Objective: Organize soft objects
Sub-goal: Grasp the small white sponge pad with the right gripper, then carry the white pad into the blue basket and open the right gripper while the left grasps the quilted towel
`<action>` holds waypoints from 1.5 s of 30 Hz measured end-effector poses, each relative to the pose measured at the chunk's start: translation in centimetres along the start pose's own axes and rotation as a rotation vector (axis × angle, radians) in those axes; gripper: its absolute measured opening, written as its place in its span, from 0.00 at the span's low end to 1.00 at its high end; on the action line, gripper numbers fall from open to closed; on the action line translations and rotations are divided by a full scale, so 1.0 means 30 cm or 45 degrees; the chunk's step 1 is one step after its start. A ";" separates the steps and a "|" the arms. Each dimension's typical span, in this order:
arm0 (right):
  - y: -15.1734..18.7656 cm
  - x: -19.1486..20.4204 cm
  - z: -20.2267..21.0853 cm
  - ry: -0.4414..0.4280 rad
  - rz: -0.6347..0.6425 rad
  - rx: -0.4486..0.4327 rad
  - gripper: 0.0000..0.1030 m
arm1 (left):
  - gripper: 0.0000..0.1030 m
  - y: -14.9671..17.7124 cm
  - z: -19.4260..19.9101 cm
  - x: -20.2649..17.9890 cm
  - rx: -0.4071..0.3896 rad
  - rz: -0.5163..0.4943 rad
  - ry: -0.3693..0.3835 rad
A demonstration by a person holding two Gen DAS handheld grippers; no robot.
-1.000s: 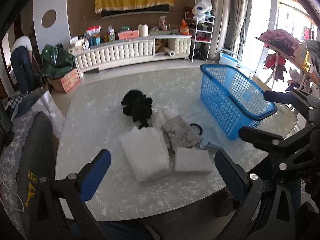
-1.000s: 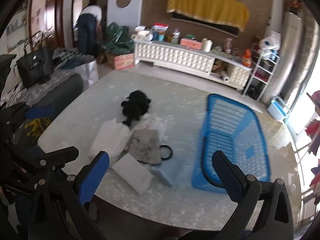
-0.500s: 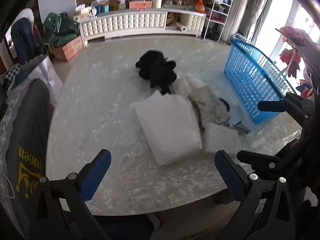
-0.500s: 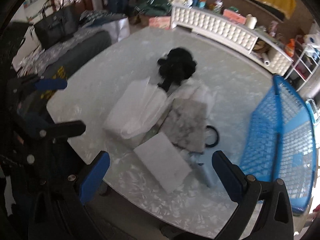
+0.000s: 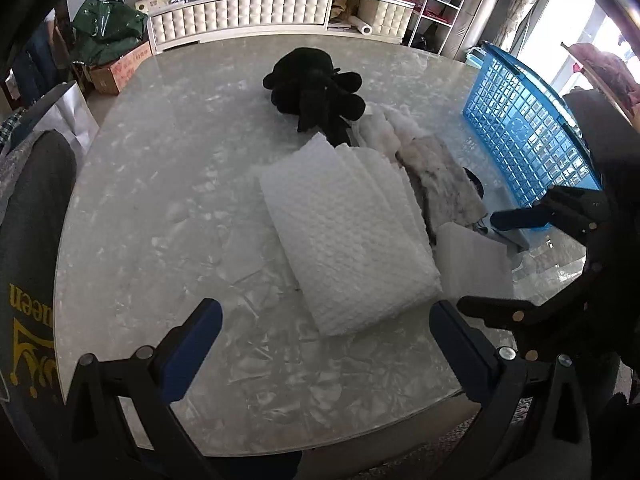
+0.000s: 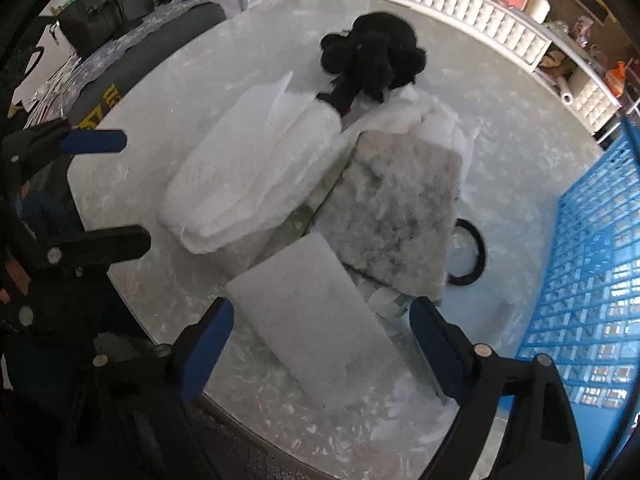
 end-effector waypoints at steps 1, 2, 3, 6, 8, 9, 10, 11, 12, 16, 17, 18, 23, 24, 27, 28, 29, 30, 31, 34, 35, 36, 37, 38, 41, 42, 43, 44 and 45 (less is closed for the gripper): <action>0.007 0.006 -0.005 -0.017 0.011 0.011 0.83 | 1.00 0.002 -0.005 0.004 0.005 0.006 0.002; 0.013 0.014 -0.015 -0.025 0.022 0.017 0.82 | 1.00 0.004 -0.010 0.007 0.008 0.010 0.003; 0.013 0.015 -0.017 -0.030 0.032 0.024 0.79 | 1.00 0.007 -0.016 0.010 0.012 0.014 0.002; 0.024 0.022 -0.041 -0.030 0.049 0.048 0.69 | 1.00 0.007 -0.029 0.019 0.014 0.012 -0.014; 0.034 0.029 -0.054 -0.044 0.049 0.062 0.65 | 1.00 0.007 -0.027 0.026 0.008 0.016 -0.017; 0.037 0.030 -0.054 -0.042 0.049 0.062 0.64 | 1.00 0.006 -0.026 0.028 0.008 0.019 -0.014; 0.039 0.034 -0.056 -0.042 0.049 0.060 0.60 | 1.00 0.006 -0.025 0.030 0.006 0.025 -0.013; 0.042 0.035 -0.054 -0.044 0.042 0.058 0.59 | 1.00 0.005 -0.027 0.033 0.006 0.027 -0.015; 0.032 0.028 -0.053 -0.054 0.033 0.051 0.55 | 1.00 0.003 -0.029 0.036 0.005 0.029 -0.018; 0.031 0.021 -0.031 -0.071 0.011 0.011 0.48 | 1.00 -0.006 -0.012 0.041 -0.014 0.030 -0.012; 0.035 0.019 -0.015 -0.069 0.011 0.002 0.48 | 1.00 -0.014 -0.001 0.048 -0.023 0.040 -0.004; 0.038 0.015 0.001 -0.067 0.006 -0.007 0.47 | 1.00 -0.023 0.011 0.054 -0.033 0.051 0.008; 0.045 -0.029 0.091 -0.048 -0.031 -0.059 0.47 | 1.00 -0.074 0.036 0.082 -0.056 0.056 0.017; 0.049 -0.043 0.105 -0.046 -0.041 -0.067 0.47 | 1.00 -0.083 0.031 0.084 -0.052 0.046 0.012; 0.050 -0.059 0.137 -0.029 -0.066 -0.080 0.47 | 1.00 -0.103 -0.009 0.109 -0.005 0.051 -0.001; 0.052 -0.066 0.148 -0.028 -0.071 -0.083 0.47 | 1.00 -0.110 -0.029 0.121 0.017 0.064 -0.003; 0.052 -0.078 0.164 -0.025 -0.077 -0.089 0.47 | 1.00 -0.114 -0.048 0.128 0.036 0.074 0.003; 0.052 -0.084 0.176 -0.020 -0.080 -0.094 0.47 | 1.00 -0.117 -0.062 0.132 0.050 0.086 0.010; 0.050 -0.092 0.190 -0.014 -0.084 -0.100 0.47 | 1.00 -0.121 -0.077 0.134 0.067 0.096 0.024; 0.027 -0.087 0.204 -0.005 -0.094 -0.133 0.48 | 1.00 -0.117 -0.123 0.123 0.113 0.093 0.041; 0.003 -0.102 0.225 0.001 -0.095 -0.143 0.48 | 1.00 -0.112 -0.138 0.117 0.131 0.091 0.041; -0.005 -0.107 0.242 0.008 -0.097 -0.153 0.48 | 1.00 -0.110 -0.147 0.111 0.144 0.094 0.052; -0.012 -0.108 0.259 0.014 -0.097 -0.165 0.48 | 1.00 -0.107 -0.154 0.105 0.154 0.099 0.069; -0.015 -0.102 0.271 0.022 -0.096 -0.178 0.48 | 1.00 -0.106 -0.161 0.099 0.160 0.104 0.076; -0.050 -0.117 0.322 0.055 -0.096 -0.216 0.48 | 1.00 -0.108 -0.186 0.104 0.174 0.142 0.063; -0.061 -0.123 0.347 0.063 -0.099 -0.231 0.48 | 1.00 -0.108 -0.192 0.102 0.179 0.155 0.068; -0.066 -0.130 0.367 0.071 -0.103 -0.242 0.48 | 1.00 -0.110 -0.192 0.097 0.172 0.153 0.069; -0.072 -0.139 0.398 0.081 -0.111 -0.254 0.48 | 1.00 -0.111 -0.194 0.095 0.172 0.150 0.062; -0.080 -0.151 0.419 0.090 -0.116 -0.266 0.48 | 1.00 -0.111 -0.196 0.095 0.174 0.151 0.058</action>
Point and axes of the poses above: each gripper's, at about its wrist camera, not at the fingertips, and z roughly against the way its jaws point, x to its left, y to its underside, the point moved 9 cm from there along -z, roughly the way its jaws point, and after that the axes turned 6 degrees about z, right-handed, at the moved point
